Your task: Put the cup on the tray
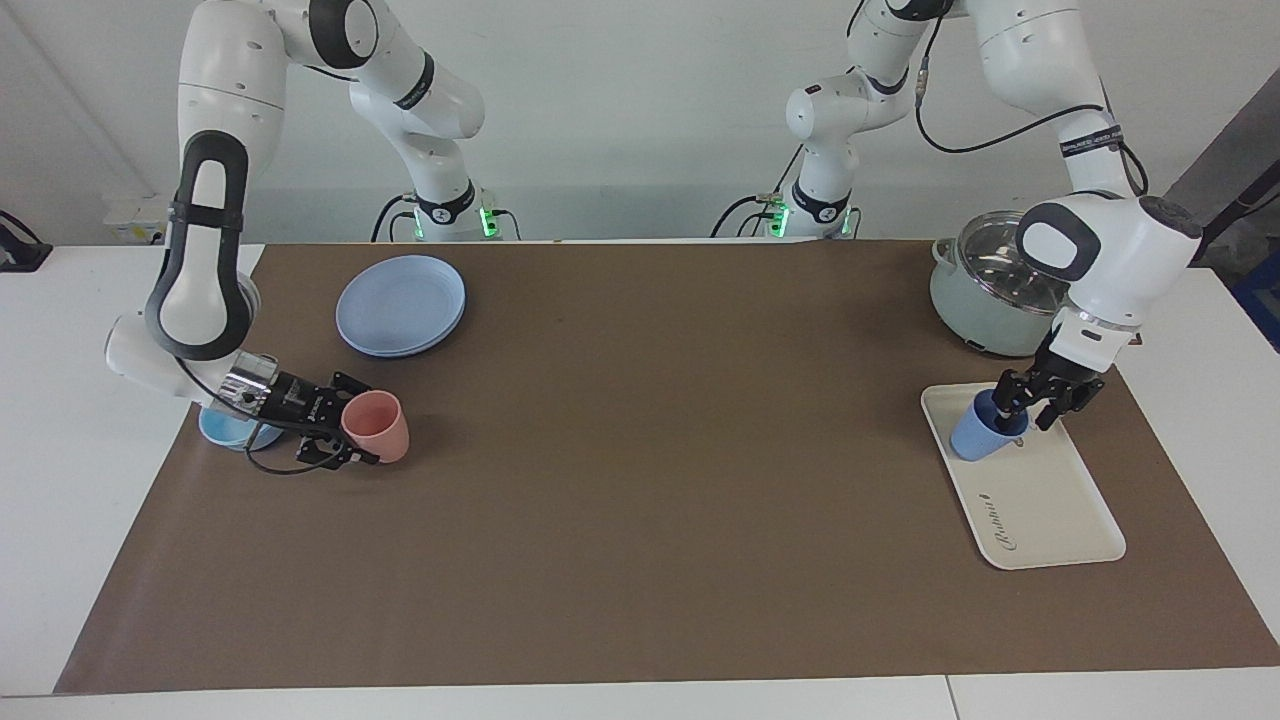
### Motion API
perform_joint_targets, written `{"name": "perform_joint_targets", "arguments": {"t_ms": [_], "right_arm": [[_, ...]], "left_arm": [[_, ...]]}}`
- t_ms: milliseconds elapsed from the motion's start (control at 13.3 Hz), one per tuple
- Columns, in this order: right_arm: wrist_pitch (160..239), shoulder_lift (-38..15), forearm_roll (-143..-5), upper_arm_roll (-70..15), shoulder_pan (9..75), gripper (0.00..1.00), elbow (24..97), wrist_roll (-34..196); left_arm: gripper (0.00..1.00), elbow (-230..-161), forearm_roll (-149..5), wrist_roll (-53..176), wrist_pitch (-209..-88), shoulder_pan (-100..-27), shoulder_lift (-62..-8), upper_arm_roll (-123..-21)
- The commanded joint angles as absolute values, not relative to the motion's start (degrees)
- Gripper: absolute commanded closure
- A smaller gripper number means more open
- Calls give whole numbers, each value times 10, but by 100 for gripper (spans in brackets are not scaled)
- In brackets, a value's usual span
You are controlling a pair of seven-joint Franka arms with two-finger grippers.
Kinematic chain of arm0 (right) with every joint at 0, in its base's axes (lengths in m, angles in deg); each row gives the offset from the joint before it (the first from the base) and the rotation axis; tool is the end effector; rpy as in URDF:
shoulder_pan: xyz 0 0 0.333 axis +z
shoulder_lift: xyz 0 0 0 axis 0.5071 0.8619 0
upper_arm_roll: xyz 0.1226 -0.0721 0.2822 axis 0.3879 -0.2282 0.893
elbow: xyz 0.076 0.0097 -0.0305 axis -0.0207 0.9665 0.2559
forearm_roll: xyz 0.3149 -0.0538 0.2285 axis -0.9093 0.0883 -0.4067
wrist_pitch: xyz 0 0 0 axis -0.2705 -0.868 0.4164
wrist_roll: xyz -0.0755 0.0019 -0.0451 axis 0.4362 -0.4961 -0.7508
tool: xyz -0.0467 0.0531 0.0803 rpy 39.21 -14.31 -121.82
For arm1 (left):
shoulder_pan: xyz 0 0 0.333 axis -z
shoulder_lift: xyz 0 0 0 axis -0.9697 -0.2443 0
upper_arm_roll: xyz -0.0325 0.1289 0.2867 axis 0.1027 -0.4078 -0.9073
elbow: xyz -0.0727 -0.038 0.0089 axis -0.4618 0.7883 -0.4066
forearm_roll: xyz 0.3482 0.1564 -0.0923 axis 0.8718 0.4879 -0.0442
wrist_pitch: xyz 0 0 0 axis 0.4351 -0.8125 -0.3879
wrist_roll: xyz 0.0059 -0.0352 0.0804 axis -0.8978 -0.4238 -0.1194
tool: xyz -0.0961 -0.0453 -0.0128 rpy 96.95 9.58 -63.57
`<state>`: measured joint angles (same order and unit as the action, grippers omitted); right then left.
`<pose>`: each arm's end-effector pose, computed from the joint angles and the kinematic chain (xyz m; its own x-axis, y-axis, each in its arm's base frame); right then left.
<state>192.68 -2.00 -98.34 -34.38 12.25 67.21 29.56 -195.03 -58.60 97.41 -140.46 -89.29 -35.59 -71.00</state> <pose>0.5846 -0.1295 0.2624 -0.0010 -0.6311 -0.7757 -0.9934 0.0895 -0.0715 0.6129 0.0963 0.4212 0.9719 -0.0650 0.2262 -0.0935 -0.9887 0.1176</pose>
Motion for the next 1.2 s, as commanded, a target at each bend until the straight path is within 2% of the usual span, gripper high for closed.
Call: {"name": "perform_joint_targets", "arguments": {"t_ms": [0,151,226,376,677,978,1129], "right_arm": [[1936,-24,-988,-339,115,58,685,317],[1951,-26,-988,-339,115,15,693,333],[1957,-27,-988,-340,116,9,697,346],[1979,-27,-988,-339,116,2,702,347],[1989,-39,-981,-342,114,1,702,355],[2018,-91,-899,-346,110,1,702,380],[2039,-118,-816,-347,109,1,698,402]], "left_arm": [[0,-1872,-512,956,-1272,-856,-341,-715],[0,-1856,-458,914,-1211,-812,-323,-713],[0,-1862,-453,898,-1195,-797,-308,-713],[0,-1861,-452,874,-1154,-768,-283,-713],[0,-1847,-457,822,-1104,-742,-255,-709],[0,-1757,-512,820,-1005,-752,-253,-716],[0,-1771,-509,821,-1011,-752,-249,-718]]}}
